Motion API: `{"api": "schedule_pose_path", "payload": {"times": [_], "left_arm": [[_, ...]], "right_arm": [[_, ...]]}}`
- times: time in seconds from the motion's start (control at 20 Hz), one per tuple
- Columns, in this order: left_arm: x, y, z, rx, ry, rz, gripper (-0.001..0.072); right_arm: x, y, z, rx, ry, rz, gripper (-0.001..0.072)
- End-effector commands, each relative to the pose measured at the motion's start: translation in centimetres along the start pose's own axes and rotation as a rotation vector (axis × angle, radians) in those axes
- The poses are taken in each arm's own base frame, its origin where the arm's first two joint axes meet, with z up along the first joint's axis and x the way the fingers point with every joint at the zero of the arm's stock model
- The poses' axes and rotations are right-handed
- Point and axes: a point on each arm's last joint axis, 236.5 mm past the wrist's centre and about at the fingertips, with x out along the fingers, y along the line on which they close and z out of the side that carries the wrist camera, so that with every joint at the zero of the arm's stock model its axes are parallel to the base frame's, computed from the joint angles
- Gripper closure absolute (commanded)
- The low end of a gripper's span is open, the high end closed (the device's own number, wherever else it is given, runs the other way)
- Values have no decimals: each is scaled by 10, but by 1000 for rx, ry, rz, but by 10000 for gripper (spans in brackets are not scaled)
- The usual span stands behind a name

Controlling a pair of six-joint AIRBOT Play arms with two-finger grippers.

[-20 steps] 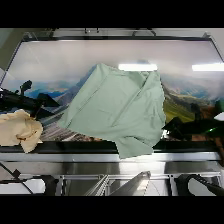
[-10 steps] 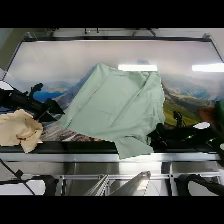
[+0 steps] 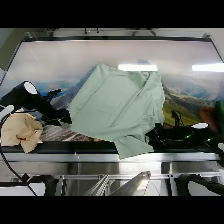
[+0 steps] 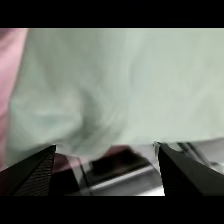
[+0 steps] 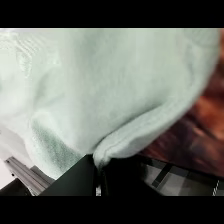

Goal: Fold the shirts.

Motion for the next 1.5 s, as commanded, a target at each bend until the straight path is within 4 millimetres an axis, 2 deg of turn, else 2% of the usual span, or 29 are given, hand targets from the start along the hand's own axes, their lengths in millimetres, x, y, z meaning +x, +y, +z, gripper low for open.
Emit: {"api": "schedule_pose_path", "payload": {"times": [0.0, 0.1, 0.15, 0.2, 0.3, 0.4, 0.45, 0.5, 0.6, 0.75, 0.8, 0.95, 1.05, 1.15, 1.25, 1.45], "left_arm": [[2, 9, 23, 21, -85, 92, 12], [2, 6, 28, 28, -105, 99, 16], [3, 4, 30, 35, -111, 101, 172], [4, 2, 30, 45, -112, 104, 280], [5, 2, 29, 75, -103, 126, 284], [5, 13, 23, 115, -68, 206, 305], [5, 16, 18, 130, -43, 230, 539], [5, 16, 14, 132, -24, 232, 694], [3, 12, 9, 130, -10, 218, 683], [-14, 6, 1, 155, -20, 211, 679], [-21, 5, -5, 161, -16, 205, 679], [-37, 13, -20, 115, -2, 183, 679], [-41, 3, -26, 96, -5, 56, 678], [-46, -13, -22, 67, -40, -112, 678], [-52, -32, -18, 67, -63, -287, 678], [-56, -62, -25, 58, 23, -604, 678]], "right_arm": [[0, -4, 11, -13, -45, -17, 687], [0, -4, 11, -14, -45, -17, 687], [0, -4, 11, -14, -45, -17, 687], [0, -4, 10, -14, -43, -16, 687], [0, -4, 10, -14, -43, -16, 687], [0, -3, 11, -11, -44, -13, 687], [0, -2, 10, -11, -40, -10, 687], [0, -1, 8, -11, -34, -7, 687], [-1, 0, 8, -14, -29, -2, 687], [-11, 3, 12, -22, -18, 15, 687], [-20, -1, 20, -24, -31, 11, 688], [-60, -19, 63, -27, -137, -26, 689], [-90, -23, 90, -35, -209, -37, 689], [-110, -18, 108, -49, -253, -26, 689], [-116, -11, 113, -65, -260, -19, 689], [-110, -9, 110, -78, -242, -23, 689]]}}
